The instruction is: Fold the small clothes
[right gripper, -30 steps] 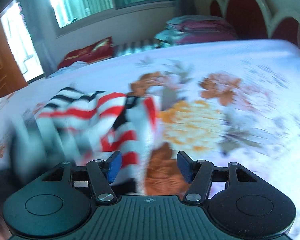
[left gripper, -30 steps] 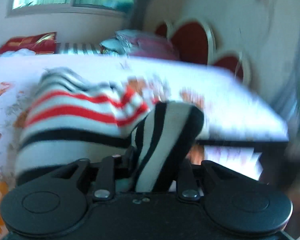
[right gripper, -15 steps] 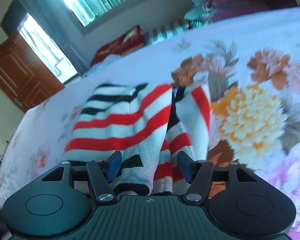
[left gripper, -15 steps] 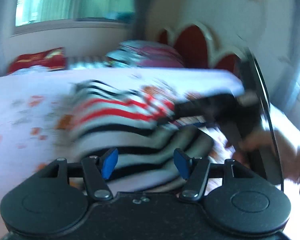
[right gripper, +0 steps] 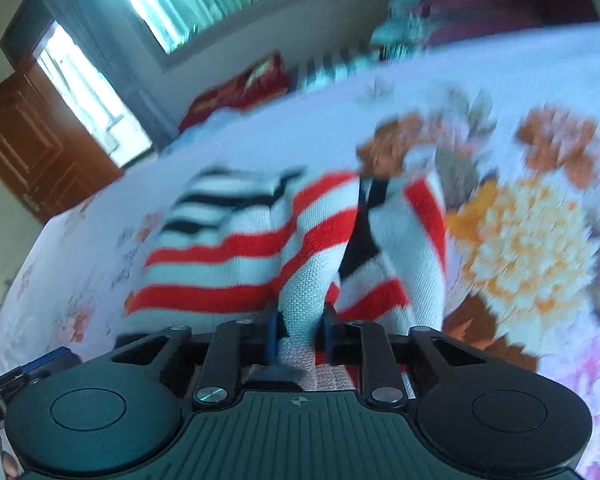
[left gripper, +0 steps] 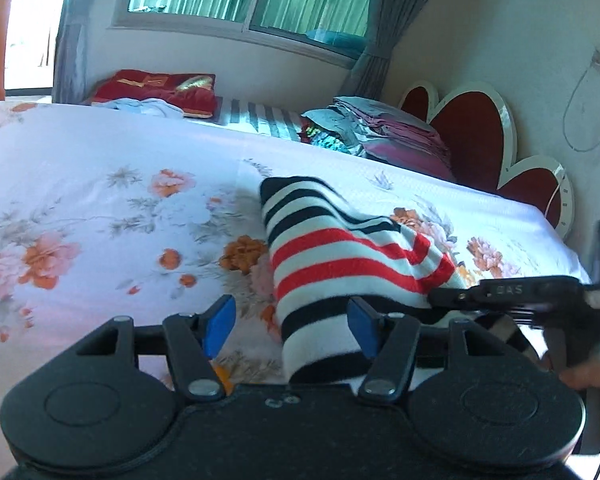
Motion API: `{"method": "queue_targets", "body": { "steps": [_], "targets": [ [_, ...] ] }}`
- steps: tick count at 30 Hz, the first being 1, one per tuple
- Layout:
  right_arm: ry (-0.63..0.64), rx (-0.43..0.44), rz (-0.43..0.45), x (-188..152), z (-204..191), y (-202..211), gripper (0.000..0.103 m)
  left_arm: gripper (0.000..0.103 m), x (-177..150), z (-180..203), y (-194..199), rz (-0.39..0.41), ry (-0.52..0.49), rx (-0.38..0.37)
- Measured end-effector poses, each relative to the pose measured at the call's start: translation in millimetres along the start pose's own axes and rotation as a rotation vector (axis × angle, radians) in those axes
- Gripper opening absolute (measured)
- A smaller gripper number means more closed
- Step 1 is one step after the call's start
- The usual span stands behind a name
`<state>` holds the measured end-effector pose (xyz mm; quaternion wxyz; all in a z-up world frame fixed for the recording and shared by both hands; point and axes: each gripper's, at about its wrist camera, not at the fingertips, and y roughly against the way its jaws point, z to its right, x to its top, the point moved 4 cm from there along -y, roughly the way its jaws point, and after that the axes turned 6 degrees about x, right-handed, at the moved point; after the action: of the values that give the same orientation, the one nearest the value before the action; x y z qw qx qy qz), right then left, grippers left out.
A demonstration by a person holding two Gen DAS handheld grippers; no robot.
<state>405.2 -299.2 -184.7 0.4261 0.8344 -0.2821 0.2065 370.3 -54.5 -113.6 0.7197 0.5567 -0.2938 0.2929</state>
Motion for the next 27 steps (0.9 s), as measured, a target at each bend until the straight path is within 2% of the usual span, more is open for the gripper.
{"method": "queue_targets", "body": {
  "steps": [5, 7, 10, 15, 16, 18, 22, 27],
  "targets": [
    [0.111, -0.083, 0.135, -1, -13, 35, 0.019, 0.060, 8, 23, -13, 0.017, -0.028, -0.066],
    [0.109, -0.119, 0.125, -10, -6, 35, 0.019, 0.060, 5, 33, -20, 0.007, -0.051, -0.091],
    [0.061, -0.181, 0.102, -27, 14, 25, 0.019, 0.060, -6, 43, -36, -0.049, -0.073, -0.108],
    [0.026, -0.213, 0.144, -33, 17, 33, 0.019, 0.066, -15, 42, -48, -0.080, -0.079, -0.118],
    [0.010, -0.217, 0.139, -35, 21, 31, 0.022, 0.067, -16, 40, -50, -0.093, -0.072, -0.121],
    [-0.046, -0.185, 0.117, -31, 27, 33, 0.029, 0.067, -17, 38, -55, -0.107, -0.069, -0.121],
    [-0.054, -0.136, 0.095, -29, 26, 59, 0.029, 0.068, -17, 37, -56, -0.105, -0.087, -0.128],
    [-0.119, -0.090, 0.081, -46, 27, 85, 0.029, 0.069, -18, 39, -58, -0.107, -0.101, -0.128]
  ]
}}
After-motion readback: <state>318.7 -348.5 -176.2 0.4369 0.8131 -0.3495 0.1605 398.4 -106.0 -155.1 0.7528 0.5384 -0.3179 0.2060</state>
